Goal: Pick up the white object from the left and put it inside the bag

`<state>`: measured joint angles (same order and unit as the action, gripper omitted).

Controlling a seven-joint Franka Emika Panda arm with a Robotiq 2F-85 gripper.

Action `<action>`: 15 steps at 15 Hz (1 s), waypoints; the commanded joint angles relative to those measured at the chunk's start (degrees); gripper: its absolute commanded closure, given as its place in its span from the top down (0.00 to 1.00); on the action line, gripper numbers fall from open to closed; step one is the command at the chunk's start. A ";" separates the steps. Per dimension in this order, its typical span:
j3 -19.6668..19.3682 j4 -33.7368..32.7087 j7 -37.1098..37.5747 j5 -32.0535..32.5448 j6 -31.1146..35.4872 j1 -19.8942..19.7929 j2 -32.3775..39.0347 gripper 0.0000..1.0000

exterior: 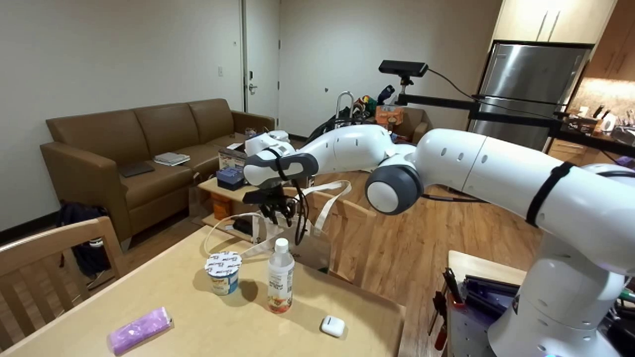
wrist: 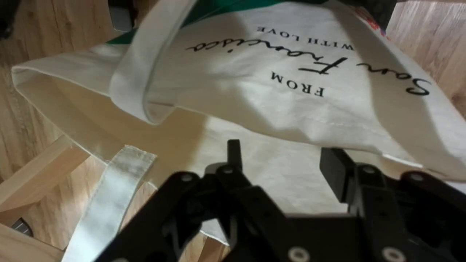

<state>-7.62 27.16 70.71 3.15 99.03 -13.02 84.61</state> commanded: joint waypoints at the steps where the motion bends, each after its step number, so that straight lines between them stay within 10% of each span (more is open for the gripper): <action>1: 2.41 -1.34 -5.57 -2.82 -0.50 -1.74 -0.02 0.90; 15: 4.77 -3.02 -37.98 -1.64 2.29 0.35 -8.94 1.00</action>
<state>-3.70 22.85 38.82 0.91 100.80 -14.71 77.89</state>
